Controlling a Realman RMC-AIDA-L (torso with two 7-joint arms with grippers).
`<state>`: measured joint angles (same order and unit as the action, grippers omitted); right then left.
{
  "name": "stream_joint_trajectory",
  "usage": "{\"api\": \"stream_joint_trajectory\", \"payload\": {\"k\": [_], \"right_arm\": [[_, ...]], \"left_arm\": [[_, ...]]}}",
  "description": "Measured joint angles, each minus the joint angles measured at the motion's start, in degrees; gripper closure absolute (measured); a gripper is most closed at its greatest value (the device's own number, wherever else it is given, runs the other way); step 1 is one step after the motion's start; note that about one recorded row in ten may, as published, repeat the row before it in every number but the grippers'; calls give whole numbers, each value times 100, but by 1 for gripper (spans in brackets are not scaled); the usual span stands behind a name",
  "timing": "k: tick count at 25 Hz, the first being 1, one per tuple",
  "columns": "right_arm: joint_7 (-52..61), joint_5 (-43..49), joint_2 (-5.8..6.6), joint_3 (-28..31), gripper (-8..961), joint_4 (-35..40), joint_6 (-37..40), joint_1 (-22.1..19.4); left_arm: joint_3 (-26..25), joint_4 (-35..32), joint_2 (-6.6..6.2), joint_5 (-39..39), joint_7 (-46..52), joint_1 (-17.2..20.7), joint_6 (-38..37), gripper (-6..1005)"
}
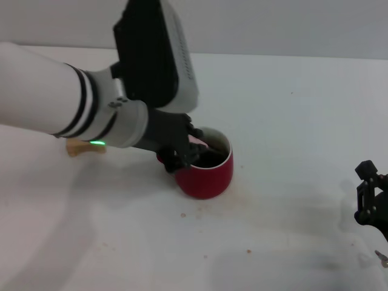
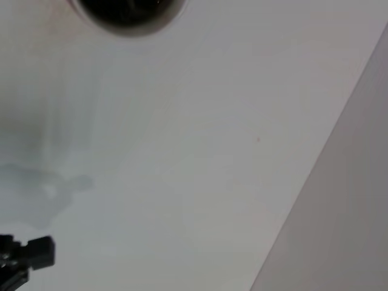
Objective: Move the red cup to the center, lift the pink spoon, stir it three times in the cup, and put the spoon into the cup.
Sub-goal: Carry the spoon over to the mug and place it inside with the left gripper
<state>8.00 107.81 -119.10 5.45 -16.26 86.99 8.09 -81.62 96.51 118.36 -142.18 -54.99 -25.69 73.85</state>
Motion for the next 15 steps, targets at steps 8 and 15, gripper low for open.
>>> {"api": "stream_joint_trajectory", "payload": {"k": [8,15], "right_arm": [[0,6,-6,0,952,5,1,-12],[0,33,0,0,952,16,-2,30]], "left_arm": [[268,105,1,118,56,164,-10,820],[159,199,-27,96,63,547,-3,820]]}}
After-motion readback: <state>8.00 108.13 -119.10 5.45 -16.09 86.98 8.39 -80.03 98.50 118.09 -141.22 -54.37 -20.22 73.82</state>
